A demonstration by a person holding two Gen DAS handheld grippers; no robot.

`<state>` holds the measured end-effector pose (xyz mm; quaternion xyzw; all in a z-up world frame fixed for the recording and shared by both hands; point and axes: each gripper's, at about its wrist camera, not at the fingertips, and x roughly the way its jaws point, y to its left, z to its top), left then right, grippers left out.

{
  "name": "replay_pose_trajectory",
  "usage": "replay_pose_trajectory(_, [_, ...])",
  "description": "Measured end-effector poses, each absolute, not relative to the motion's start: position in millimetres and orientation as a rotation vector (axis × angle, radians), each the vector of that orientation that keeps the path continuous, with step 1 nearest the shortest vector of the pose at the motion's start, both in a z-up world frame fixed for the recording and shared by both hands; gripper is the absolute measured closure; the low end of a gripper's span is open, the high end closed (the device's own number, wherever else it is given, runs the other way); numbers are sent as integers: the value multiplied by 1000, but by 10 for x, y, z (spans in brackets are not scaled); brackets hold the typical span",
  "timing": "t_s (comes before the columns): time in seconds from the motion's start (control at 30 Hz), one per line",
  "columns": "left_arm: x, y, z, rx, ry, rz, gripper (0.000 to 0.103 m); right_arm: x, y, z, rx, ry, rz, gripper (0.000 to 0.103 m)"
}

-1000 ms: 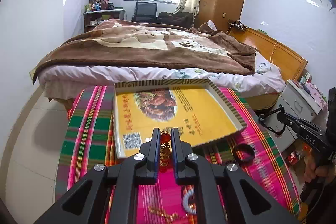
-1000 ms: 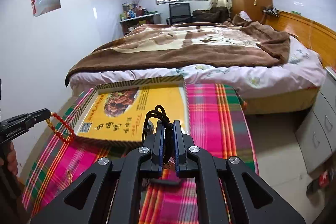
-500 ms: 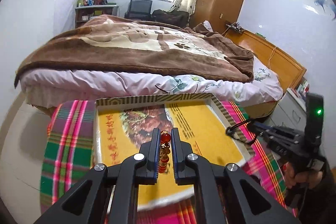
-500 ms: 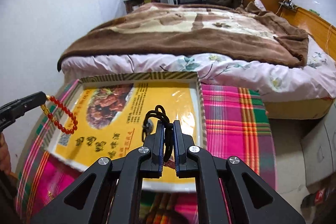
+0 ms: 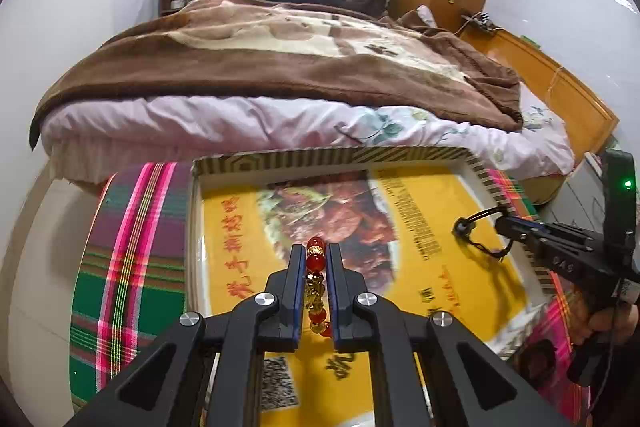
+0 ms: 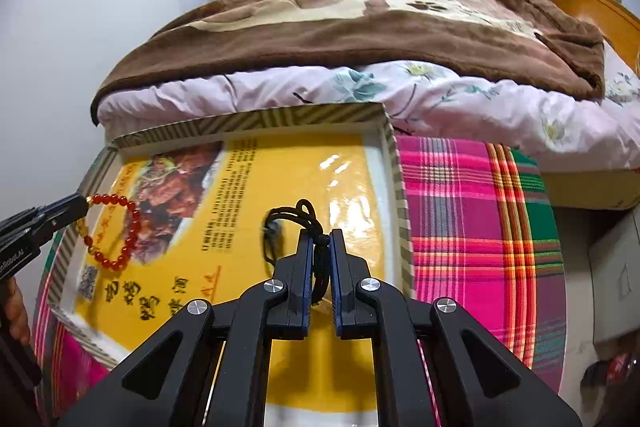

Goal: Organize jewelry
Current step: 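Drop the black cord bracelet into the yellow box while the left tool carries the red bracelet, then lower the red bead bracelet into the yellow box and open the left tool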

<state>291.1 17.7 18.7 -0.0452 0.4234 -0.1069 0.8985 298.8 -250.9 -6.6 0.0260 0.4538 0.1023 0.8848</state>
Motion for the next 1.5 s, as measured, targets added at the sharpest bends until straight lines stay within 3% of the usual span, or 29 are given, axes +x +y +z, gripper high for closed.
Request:
replay_pose_trajectory(0.57, [2996,317,-136,-112,974,-161,93,3064,-2493,-191,-37,958,127,92])
replay_pose_trajectory(0.63, [2999,304,-144,-104,979,-160,88,3063,-2481,-205,-56,957,116,89])
replay_pose_trajectory(0.7, [3001,301,-153,-101,981,-158,70,3054,-2466,-203,-68,948,112,86])
replay_pose_trajectory(0.77, [2995,309,-159,-108,980,-156,61,3051,-2452,-195,-75,945,119,79])
replay_pose_trajectory(0.87, [2988,316,-161,-111,983,-150,60,3040,-2437,-185,-68,945,140,71])
replay_pose_trajectory(0.97, [2955,297,-132,-95,974,-152,48,2991,-2416,-152,-66,930,151,64])
replay_pose_trajectory(1.07, [2907,299,-89,-107,966,-158,47,2938,-2411,-105,-56,914,162,56])
replay_pose_trajectory(1.17, [2827,280,-30,-98,955,-156,38,2874,-2412,-50,-49,901,163,55])
replay_pose_trajectory(1.5, [2387,224,319,-109,891,-182,35,2493,-2480,263,-7,833,187,55])
